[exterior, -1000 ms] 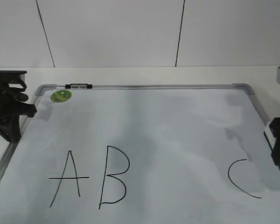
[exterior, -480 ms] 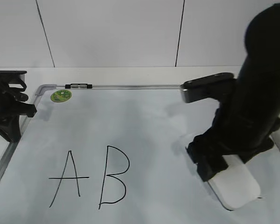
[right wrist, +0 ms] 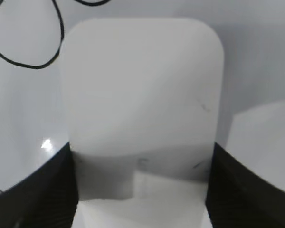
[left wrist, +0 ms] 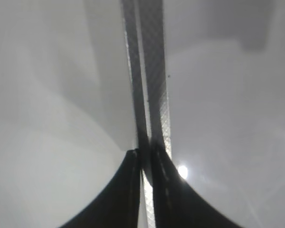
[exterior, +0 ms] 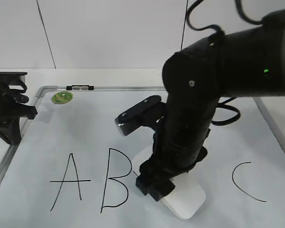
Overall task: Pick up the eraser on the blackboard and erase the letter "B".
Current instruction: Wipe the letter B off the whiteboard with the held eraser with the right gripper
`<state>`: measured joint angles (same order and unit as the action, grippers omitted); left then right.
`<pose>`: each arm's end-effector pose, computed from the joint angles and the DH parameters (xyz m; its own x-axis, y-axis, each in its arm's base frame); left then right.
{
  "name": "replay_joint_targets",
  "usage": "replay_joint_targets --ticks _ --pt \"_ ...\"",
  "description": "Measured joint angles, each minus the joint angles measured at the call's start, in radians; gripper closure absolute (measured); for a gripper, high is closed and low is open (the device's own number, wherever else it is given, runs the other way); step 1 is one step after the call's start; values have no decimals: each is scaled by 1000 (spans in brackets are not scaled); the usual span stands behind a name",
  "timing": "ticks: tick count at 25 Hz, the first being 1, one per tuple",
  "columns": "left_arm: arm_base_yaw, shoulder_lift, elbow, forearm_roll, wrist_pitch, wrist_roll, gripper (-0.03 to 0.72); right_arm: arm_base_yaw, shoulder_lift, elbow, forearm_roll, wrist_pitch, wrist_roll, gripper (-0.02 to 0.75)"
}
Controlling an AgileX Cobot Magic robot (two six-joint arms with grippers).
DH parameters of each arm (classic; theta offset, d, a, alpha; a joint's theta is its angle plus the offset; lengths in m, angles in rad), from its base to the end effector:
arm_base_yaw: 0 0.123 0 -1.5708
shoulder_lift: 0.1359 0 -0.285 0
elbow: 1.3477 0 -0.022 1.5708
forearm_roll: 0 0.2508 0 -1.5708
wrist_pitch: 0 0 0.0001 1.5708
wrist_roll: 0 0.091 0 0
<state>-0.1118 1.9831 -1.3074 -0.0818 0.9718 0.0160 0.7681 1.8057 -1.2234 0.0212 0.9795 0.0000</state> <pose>0.3673 -0.0474 0.1545 -0.9966 0.0816 -0.0100 0.0821 0.9943 -0.0678 0.2456 0.2395 0.1983 -0.7241 -0.6830 -0.0959 -0.6874 0.7261 0.0186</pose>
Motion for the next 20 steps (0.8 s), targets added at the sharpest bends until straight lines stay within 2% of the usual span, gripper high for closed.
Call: replay_joint_targets --ticks 11,20 --pt "0 0 0 0 2 0 663 110 157 -124 -21 42 -83 183" --pt "0 0 0 0 2 0 663 133 183 -164 2 73 -131 183"
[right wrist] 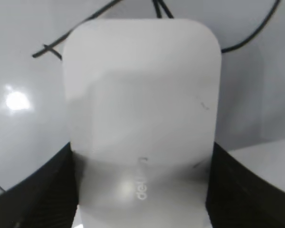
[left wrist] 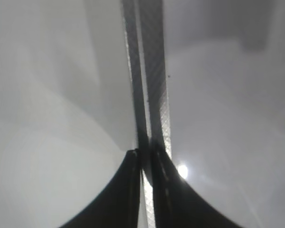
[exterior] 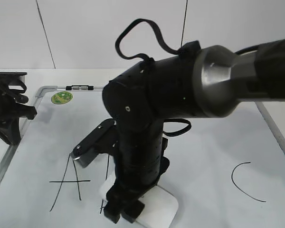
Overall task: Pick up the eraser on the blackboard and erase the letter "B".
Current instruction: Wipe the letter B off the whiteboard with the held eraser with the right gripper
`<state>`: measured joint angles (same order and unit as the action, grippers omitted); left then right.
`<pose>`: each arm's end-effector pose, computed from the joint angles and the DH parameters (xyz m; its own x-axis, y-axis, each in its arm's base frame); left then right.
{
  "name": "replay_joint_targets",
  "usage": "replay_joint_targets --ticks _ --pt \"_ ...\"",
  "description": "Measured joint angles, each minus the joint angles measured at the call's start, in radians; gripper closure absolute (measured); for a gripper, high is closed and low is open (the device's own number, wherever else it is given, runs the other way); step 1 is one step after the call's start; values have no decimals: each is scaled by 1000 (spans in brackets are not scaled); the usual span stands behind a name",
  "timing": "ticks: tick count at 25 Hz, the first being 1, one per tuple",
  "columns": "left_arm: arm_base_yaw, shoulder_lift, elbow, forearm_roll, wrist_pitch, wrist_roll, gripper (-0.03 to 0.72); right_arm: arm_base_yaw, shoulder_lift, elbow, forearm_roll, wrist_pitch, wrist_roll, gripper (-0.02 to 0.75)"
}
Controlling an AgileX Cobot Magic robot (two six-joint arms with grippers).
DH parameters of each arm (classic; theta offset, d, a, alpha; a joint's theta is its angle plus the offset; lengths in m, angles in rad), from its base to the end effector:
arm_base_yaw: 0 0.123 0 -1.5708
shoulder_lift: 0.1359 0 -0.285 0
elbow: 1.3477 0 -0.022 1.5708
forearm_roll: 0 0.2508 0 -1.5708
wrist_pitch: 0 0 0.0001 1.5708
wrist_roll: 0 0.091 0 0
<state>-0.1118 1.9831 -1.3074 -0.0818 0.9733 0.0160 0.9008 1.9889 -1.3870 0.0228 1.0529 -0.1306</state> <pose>0.3672 -0.0474 0.1545 -0.9966 0.0817 -0.0085 0.0821 0.9943 -0.0678 0.2341 0.2984 0.1701 -0.5233 -0.8521 -0.0056 -0.8521 0.5231 0.0193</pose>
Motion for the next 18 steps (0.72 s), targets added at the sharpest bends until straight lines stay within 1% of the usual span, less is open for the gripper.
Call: replay_joint_targets --ticks 7,12,18 --pt "0 0 0 0 1 0 663 108 17 -30 35 3 -13 183" --pt "0 0 0 0 2 0 663 113 23 -36 33 11 -13 183" --pt "0 0 0 0 2 0 663 107 26 -39 -11 11 66 183"
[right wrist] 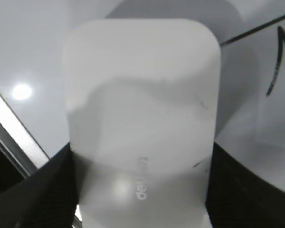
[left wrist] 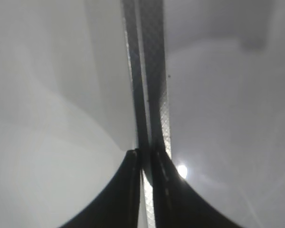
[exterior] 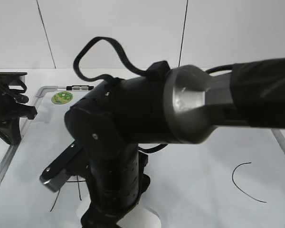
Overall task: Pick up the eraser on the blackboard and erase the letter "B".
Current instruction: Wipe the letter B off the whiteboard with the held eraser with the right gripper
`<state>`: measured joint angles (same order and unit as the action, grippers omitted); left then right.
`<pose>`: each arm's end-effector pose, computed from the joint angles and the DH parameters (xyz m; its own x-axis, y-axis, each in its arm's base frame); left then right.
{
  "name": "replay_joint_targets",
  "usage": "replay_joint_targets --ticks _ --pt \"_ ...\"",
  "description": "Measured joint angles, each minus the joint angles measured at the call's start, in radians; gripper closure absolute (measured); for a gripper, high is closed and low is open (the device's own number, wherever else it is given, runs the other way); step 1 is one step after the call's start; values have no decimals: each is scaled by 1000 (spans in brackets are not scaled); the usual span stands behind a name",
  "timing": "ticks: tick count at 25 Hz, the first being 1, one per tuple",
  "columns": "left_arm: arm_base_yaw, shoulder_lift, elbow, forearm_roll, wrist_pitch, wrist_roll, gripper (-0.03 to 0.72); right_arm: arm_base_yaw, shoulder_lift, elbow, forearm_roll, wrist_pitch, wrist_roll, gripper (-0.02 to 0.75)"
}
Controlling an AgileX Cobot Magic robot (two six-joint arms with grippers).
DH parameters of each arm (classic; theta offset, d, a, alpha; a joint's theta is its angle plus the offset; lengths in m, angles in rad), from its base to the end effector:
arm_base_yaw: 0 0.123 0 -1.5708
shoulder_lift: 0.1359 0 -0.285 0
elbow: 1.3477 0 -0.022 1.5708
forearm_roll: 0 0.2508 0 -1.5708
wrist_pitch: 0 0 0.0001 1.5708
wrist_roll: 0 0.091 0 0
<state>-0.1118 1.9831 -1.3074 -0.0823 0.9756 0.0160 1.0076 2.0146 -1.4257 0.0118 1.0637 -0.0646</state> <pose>0.3670 -0.0474 0.1545 -0.9966 0.0816 -0.0062 0.0818 0.9943 -0.0683 0.2058 0.3277 0.1691 -0.4832 -0.8755 -0.0060 -0.8755 0.4831 0.0100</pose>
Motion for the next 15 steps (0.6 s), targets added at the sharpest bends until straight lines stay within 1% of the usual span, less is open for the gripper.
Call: replay_joint_targets --ticks 4,9,13,15 --pt "0 0 0 -2 0 0 663 -38 0 0 -2 -11 30 183" --pt "0 0 0 -2 0 0 663 -129 21 -33 -4 -15 75 183" --pt "0 0 0 -2 0 0 663 -189 71 -112 -4 35 81 183" --pt "0 0 0 -2 0 0 663 -220 108 -184 -4 76 83 183"
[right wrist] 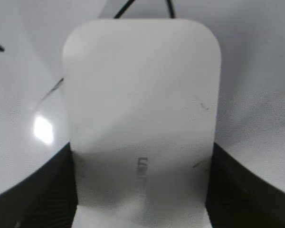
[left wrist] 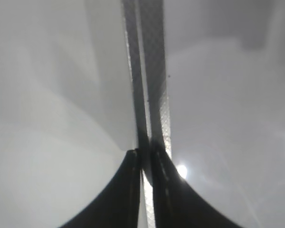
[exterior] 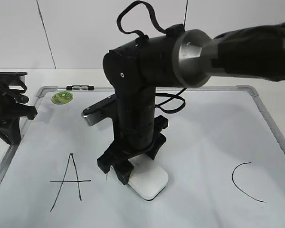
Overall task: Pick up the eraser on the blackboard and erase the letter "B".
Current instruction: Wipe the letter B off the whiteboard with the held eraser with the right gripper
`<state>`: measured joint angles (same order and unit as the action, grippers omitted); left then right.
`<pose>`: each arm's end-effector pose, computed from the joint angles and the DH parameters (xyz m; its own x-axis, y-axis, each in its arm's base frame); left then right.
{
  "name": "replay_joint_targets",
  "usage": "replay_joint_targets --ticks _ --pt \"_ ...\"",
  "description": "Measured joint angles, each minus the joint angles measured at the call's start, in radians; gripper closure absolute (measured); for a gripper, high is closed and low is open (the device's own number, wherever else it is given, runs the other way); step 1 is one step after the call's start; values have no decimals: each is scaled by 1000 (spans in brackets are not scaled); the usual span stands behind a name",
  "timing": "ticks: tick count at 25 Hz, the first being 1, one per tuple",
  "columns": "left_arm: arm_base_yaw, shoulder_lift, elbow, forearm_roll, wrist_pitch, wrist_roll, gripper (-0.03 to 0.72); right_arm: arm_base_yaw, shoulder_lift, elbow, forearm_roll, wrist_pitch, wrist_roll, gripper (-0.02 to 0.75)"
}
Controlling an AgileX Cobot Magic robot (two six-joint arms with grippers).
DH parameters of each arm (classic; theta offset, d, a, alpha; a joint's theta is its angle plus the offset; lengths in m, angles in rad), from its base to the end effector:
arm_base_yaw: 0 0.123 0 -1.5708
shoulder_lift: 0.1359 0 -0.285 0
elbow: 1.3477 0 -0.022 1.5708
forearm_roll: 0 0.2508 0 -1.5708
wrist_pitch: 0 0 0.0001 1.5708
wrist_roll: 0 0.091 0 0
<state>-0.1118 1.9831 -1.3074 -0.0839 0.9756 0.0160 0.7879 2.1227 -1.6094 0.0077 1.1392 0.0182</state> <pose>0.3670 -0.0476 0.1545 -0.9967 0.0807 -0.0062 0.0809 0.9943 -0.0696 0.2949 0.2973 0.1686 -0.7203 -0.6936 -0.0054 -0.6936 0.7203 0.0071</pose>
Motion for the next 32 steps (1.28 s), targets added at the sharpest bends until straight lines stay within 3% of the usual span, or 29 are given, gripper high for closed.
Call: replay_joint_targets --ticks 14,32 --pt "0 0 0 0 0 0 663 -78 131 -258 -8 110 -1 183" --pt "0 0 0 0 0 0 663 -87 137 -266 54 116 -29 183"
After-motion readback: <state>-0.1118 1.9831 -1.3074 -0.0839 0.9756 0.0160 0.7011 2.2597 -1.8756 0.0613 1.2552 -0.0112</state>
